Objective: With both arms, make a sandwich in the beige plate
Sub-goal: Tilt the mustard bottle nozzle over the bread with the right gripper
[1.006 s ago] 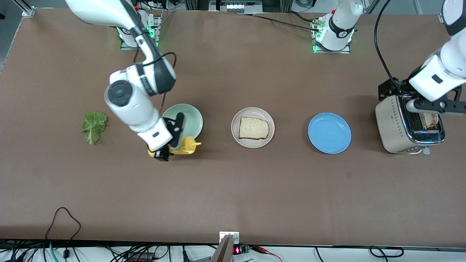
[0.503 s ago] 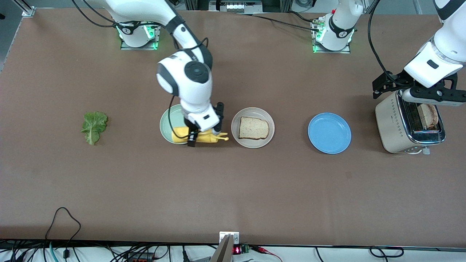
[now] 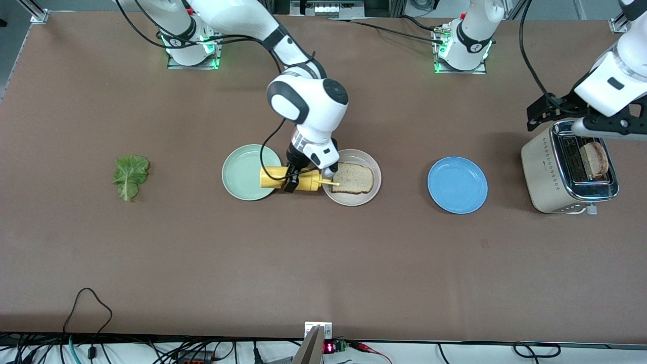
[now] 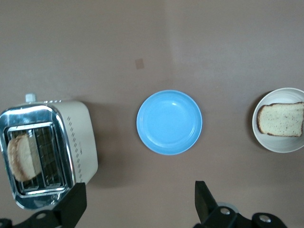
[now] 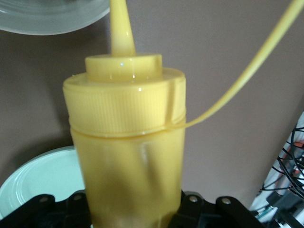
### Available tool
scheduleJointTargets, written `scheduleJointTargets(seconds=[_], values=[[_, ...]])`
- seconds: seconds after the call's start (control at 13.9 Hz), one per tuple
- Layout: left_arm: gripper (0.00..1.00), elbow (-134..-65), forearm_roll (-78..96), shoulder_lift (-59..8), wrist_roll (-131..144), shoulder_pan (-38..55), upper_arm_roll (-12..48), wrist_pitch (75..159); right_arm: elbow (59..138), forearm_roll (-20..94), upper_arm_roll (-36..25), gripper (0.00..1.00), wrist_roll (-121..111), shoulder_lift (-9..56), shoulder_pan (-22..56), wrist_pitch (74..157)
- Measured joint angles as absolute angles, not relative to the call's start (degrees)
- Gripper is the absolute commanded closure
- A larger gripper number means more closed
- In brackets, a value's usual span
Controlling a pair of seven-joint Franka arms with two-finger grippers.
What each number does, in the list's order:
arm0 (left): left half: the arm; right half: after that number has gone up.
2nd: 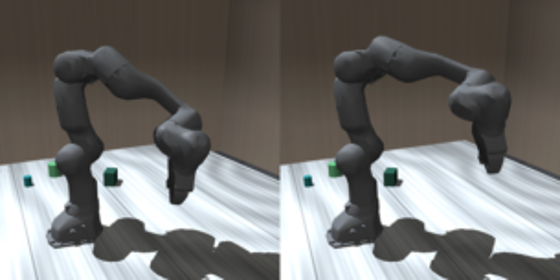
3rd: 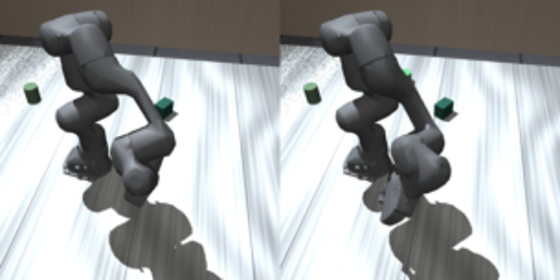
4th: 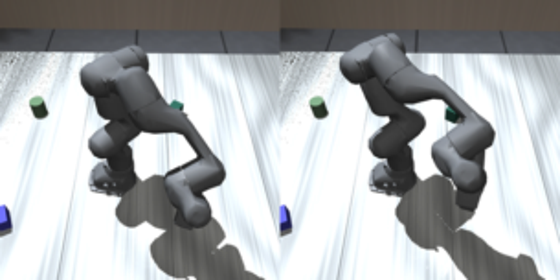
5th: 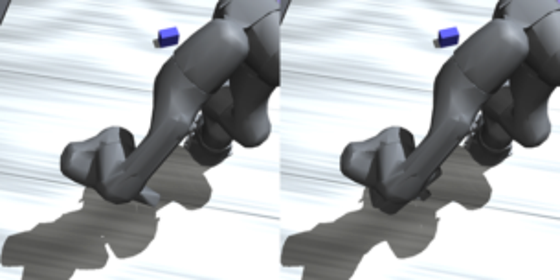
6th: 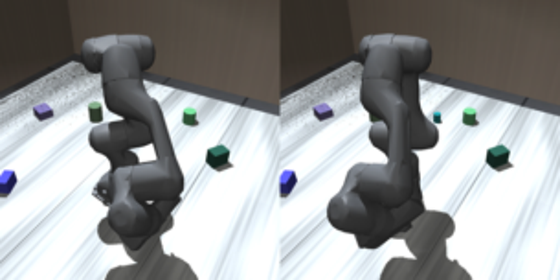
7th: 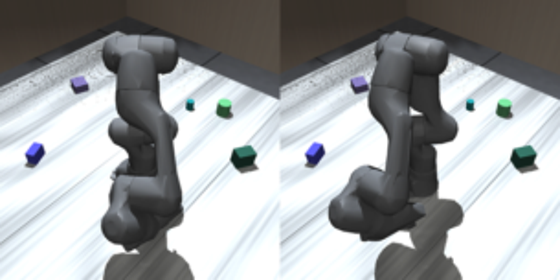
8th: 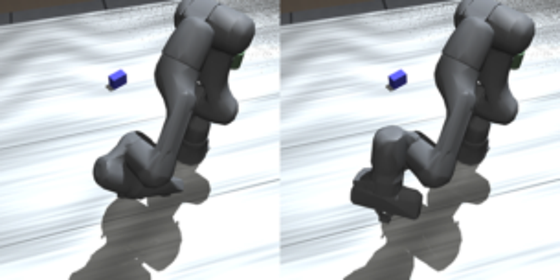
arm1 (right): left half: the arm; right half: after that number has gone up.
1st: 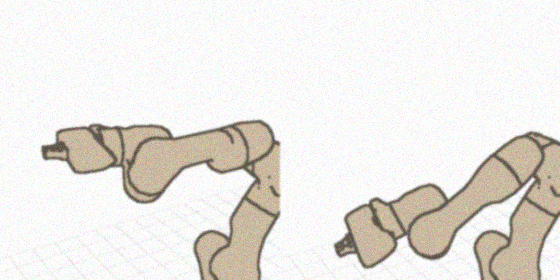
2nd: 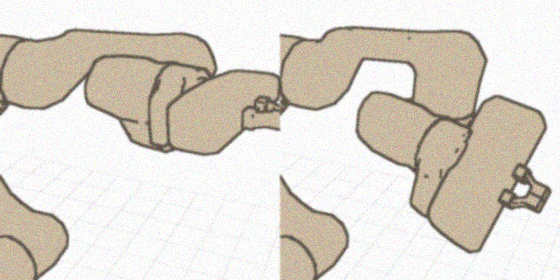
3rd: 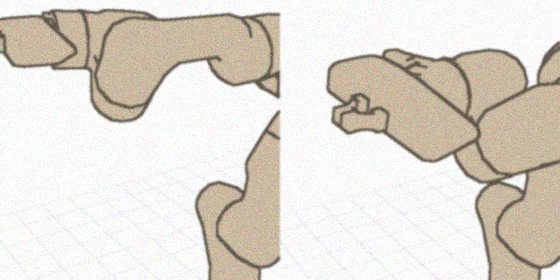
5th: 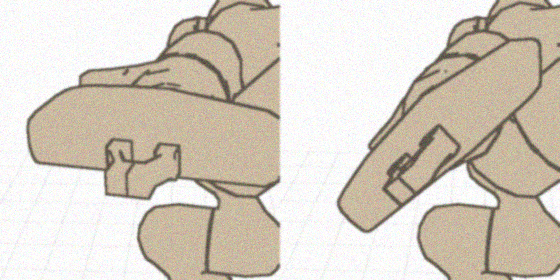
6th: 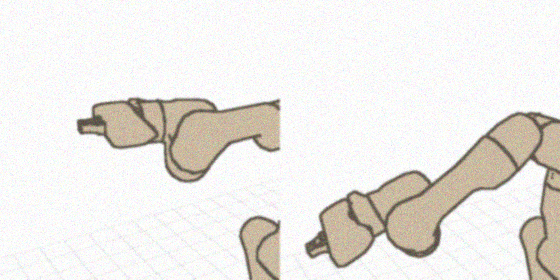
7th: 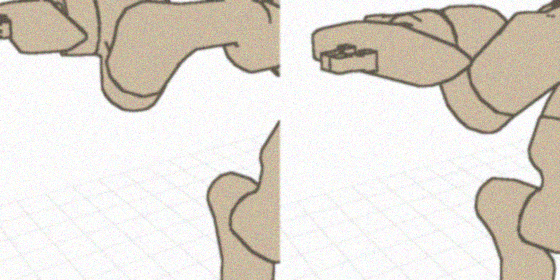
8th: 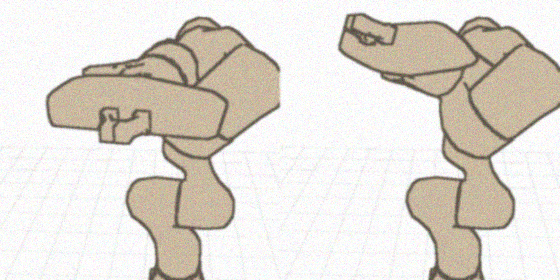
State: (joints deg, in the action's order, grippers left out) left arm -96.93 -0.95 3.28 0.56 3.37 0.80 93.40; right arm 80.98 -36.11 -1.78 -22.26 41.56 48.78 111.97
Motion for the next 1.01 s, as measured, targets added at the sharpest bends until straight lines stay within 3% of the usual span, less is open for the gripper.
scheduleJointTargets(seconds=[0.43, 1.01], values=[[0.0, -97.0, -0.9, 4.3, -2.0, 3.0, -0.3, 91.2, 76.0, -40.3, -2.5, 0.61, -15.2, 48.6, 53.4, 108.5], [0.0, -97.0, -0.9, 3.7, -5.0, 2.3, -1.7, 91.2, 72.5, -35.6, -4.0, 0.61, -16.0, 48.2, 52.0, 108.2]])
